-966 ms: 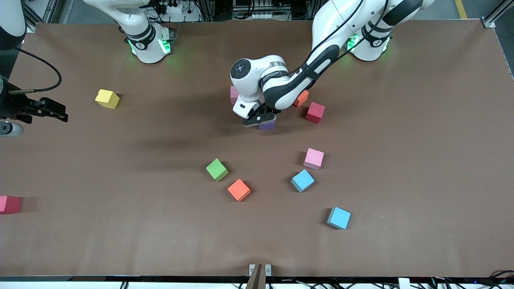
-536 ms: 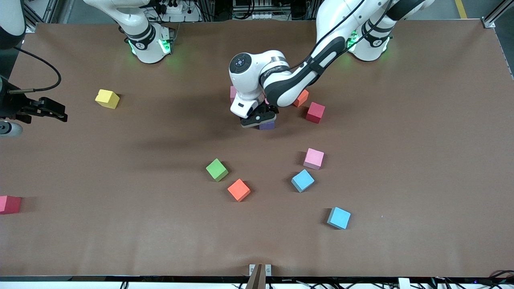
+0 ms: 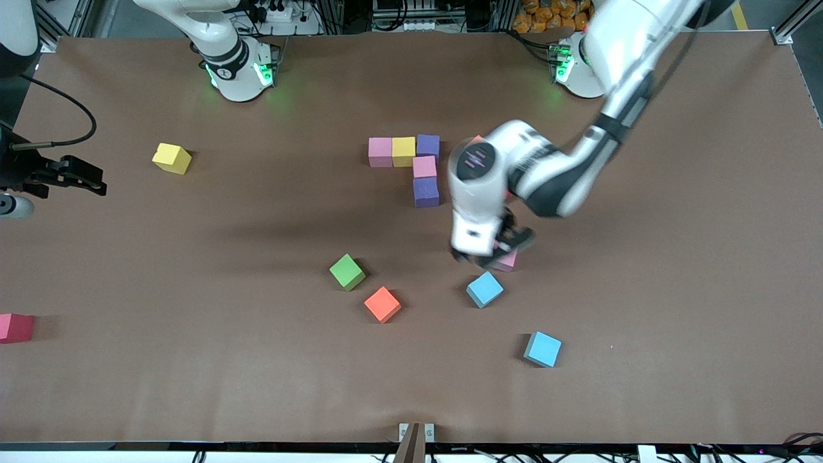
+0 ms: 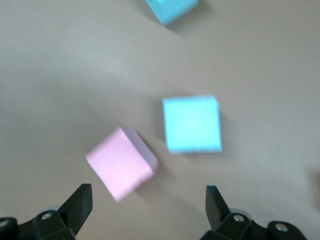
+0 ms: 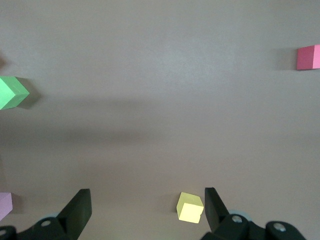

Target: Form number 2 with 11 blocks

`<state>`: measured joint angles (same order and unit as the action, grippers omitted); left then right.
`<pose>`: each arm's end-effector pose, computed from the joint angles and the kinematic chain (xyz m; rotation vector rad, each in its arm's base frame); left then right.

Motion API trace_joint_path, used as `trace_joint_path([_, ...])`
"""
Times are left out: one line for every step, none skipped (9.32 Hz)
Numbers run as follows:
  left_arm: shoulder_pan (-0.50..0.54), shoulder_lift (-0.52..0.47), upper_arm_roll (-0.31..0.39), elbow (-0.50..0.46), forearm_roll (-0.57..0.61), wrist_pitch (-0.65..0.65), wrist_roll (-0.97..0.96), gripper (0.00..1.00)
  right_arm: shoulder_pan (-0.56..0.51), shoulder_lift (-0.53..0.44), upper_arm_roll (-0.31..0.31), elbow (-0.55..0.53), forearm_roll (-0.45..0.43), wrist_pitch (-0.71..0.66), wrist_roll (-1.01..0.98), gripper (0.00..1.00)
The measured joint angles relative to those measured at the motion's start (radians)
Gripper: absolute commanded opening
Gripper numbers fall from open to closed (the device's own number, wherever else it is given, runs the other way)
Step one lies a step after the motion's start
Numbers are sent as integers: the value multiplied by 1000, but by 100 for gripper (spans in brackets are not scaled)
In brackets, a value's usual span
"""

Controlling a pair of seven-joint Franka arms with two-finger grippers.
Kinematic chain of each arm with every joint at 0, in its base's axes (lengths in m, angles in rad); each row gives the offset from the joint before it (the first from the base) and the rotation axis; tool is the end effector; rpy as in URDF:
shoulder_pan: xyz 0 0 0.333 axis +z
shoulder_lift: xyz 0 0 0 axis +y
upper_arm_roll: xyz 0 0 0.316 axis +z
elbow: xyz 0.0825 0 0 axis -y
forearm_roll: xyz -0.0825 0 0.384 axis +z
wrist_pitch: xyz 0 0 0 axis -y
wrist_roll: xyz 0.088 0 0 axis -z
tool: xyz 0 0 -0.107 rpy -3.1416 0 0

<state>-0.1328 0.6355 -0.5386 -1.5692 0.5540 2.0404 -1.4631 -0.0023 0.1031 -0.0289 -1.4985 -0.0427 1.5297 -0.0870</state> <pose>0.5884 -0.3603 0.3051 -2.8709 -0.8872 -0.1869 0.5806 -0.0220 0.5966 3.0969 0.0862 -0.1153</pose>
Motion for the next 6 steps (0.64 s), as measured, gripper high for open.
trace_joint_path([45, 9, 9, 7, -4, 1, -2, 100, 0, 0, 0, 1, 0, -1, 0, 100])
trace_joint_path([70, 18, 26, 20, -14, 1, -18, 100, 0, 0, 0, 1, 0, -1, 0, 100])
trace_joint_path([77, 26, 51, 28, -23, 3, -50, 100, 0, 0, 0, 1, 0, -1, 0, 100])
trace_joint_path([80, 33, 87, 31, -29, 33, -74, 100, 0, 0, 0, 2, 0, -1, 0, 100])
trace_joint_path([95, 43, 110, 35, -33, 81, -83, 100, 0, 0, -1, 2, 0, -1, 0, 100])
trace_joint_path([121, 52, 115, 41, -34, 116, -95, 100, 0, 0, -1, 2, 0, -1, 0, 100])
